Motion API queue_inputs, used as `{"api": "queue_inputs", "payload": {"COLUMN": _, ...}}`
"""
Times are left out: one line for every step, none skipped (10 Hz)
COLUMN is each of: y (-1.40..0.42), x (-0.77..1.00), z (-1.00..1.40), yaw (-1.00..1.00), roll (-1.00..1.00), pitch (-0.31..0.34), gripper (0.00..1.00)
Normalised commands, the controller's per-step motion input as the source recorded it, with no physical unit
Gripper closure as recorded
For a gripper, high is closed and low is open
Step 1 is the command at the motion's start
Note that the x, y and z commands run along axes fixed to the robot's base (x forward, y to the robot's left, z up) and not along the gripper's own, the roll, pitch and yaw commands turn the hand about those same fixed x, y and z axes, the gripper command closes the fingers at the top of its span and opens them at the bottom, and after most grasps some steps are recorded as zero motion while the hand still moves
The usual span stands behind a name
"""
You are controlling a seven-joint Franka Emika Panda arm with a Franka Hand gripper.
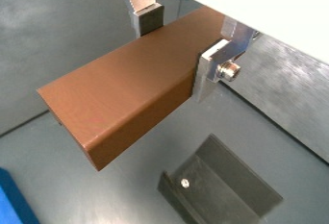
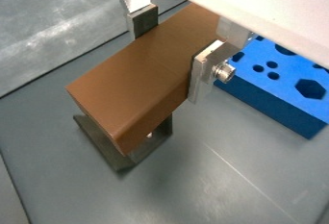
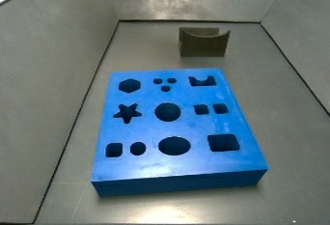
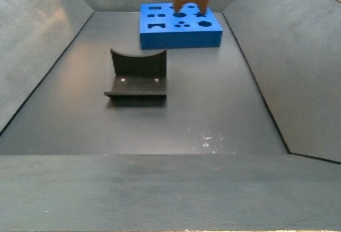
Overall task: Pick up the arch object. Move up. Place the arch object on the fixture. Regrasp the arch object. Rotate the arch object. Move to above the board. Insert the arch object.
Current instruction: Place the arch object on the fixture.
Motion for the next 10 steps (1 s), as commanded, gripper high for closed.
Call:
{"api": "queue_inputs", "payload": {"y": -0.14, "x": 1.00, "z": 0.04, "yaw": 0.03, "roll": -0.03, "pitch": 0.135, "gripper": 1.00}}
{"api": "queue_inputs", "payload": {"y": -0.12, "x": 1.00, "z": 0.04, "yaw": 0.03, "roll": -0.03, "pitch": 0.152, "gripper": 1.00}}
{"api": "queue_inputs", "payload": {"y": -0.11, "x": 1.00, "z": 0.03, "yaw": 0.03, "roll": -0.04, "pitch": 0.154, "gripper": 1.00}}
{"api": "queue_inputs", "payload": {"y": -0.09, "x": 1.00, "z": 0.02, "yaw": 0.03, "roll": -0.04, "pitch": 0.149, "gripper": 1.00}}
{"api": "queue_inputs", "payload": {"y": 0.18, "x": 1.00, "z": -0.28, "yaw": -0.11, "roll": -1.00, "pitch": 0.048, "gripper": 1.00}}
{"api": "queue_inputs", "payload": {"y": 0.22, "x": 1.00, "z": -0.30, "yaw": -0.11, "roll": -1.00, "pitch": 0.049, "gripper": 1.00}}
{"api": "queue_inputs", "payload": {"y": 0.19, "x": 0.95, "z": -0.21, "yaw": -0.12, "roll": -1.00, "pitch": 0.043, "gripper": 1.00}}
{"api": "queue_inputs", "payload": {"y": 0.10, "x": 0.85, "z": -0.10, "yaw": -0.12, "roll": -1.00, "pitch": 0.049, "gripper": 1.00}}
{"api": "queue_inputs", "payload": {"y": 0.07, "x": 0.76, "z": -0.05, "yaw": -0.12, "roll": -1.00, "pitch": 0.067, "gripper": 1.00}}
{"api": "queue_inputs", "payload": {"y": 0.06, "x": 0.69, "z": -0.03, "yaw": -0.13, "roll": -1.00, "pitch": 0.081, "gripper": 1.00}}
